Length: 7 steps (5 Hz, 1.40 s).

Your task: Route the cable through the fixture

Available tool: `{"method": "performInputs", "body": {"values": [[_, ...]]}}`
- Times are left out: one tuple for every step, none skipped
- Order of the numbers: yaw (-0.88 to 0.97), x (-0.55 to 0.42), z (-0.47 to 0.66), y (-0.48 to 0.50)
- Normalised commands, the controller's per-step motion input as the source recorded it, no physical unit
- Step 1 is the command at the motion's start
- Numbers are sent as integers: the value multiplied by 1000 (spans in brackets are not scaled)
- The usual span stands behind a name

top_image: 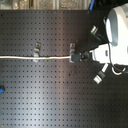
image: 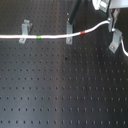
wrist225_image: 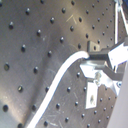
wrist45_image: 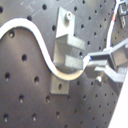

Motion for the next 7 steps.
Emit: {"method": "performInputs", "body": {"values": [[-226,367,-702,-217],[-249,386,-461,-174],[-331,127,-63,-185],[-728,-95,116,-83],[-783,-83,56,-39],[-643,-66,0,-40],[-460,-190,136,25]]}}
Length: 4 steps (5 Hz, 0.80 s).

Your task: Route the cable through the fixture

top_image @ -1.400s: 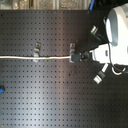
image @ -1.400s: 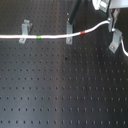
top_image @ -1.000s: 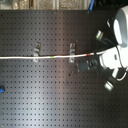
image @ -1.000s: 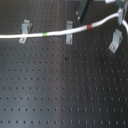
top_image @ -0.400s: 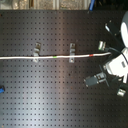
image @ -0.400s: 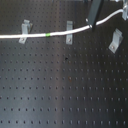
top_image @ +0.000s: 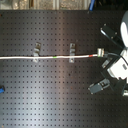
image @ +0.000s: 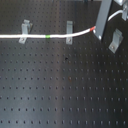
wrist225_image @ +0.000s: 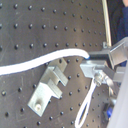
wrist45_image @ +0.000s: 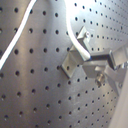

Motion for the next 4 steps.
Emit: {"method": "performInputs", "body": {"values": [[-226,-130,168,80],[-9,-147,140,146],[0,-159,101,153],[114,-131,150,129]]}}
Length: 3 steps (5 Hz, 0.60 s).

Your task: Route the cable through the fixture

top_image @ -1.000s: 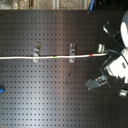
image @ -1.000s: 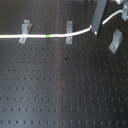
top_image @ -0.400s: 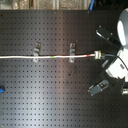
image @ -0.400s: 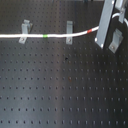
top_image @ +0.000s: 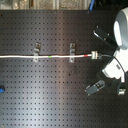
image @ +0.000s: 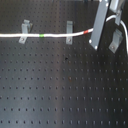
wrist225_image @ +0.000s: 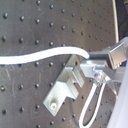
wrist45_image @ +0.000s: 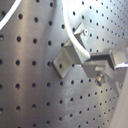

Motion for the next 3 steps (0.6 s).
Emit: {"method": "performInputs", "body": {"values": [[289,-128,155,132],[257,-128,165,147],[0,-125,151,1]]}}
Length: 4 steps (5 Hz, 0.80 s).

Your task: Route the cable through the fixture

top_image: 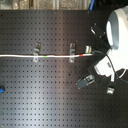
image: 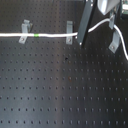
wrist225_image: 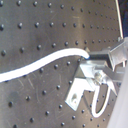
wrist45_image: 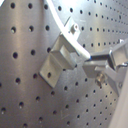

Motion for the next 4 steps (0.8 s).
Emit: {"method": "performInputs", "body": {"values": [[0,-107,127,-79],[-40,-68,201,-50],[-43,-54,387,-6],[-106,-32,617,30]]}}
